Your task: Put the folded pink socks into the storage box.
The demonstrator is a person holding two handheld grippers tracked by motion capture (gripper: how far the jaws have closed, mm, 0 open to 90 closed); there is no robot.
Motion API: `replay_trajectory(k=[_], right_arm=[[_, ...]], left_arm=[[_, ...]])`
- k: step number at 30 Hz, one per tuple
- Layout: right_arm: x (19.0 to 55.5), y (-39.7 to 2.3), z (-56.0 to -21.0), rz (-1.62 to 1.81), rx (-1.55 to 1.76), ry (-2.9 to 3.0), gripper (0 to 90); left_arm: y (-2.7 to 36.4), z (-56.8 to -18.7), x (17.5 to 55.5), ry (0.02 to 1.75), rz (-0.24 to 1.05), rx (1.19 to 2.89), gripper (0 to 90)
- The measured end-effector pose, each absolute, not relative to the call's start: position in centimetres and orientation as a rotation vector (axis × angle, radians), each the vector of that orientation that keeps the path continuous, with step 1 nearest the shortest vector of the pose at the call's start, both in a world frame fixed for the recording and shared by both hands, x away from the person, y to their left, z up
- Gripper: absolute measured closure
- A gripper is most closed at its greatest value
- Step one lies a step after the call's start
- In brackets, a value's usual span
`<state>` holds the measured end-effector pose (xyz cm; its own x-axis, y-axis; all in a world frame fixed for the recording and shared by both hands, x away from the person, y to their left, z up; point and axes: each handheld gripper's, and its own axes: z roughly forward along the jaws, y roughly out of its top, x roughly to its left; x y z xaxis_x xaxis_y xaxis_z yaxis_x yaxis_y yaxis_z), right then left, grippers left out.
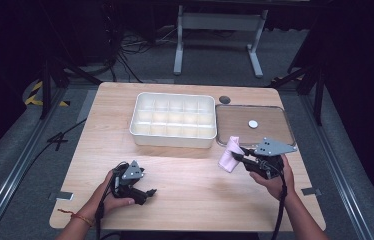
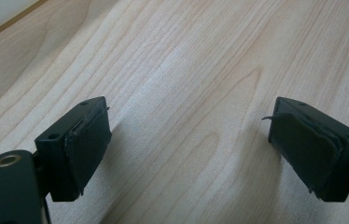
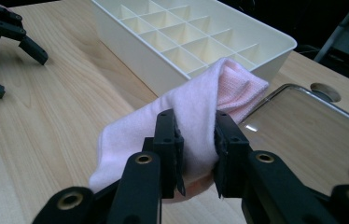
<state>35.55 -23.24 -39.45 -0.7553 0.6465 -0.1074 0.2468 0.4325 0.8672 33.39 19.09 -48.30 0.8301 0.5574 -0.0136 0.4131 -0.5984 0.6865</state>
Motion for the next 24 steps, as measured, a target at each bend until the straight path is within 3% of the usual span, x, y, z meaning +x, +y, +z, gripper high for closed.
replay_trajectory(k=[24], right_arm=[[37.6,-22.5,-36.9,1.221,0.701,2.215,74.2]], left_arm=[[19.1,-48.3,33.4,0.706,0.262,2.294,13.0]])
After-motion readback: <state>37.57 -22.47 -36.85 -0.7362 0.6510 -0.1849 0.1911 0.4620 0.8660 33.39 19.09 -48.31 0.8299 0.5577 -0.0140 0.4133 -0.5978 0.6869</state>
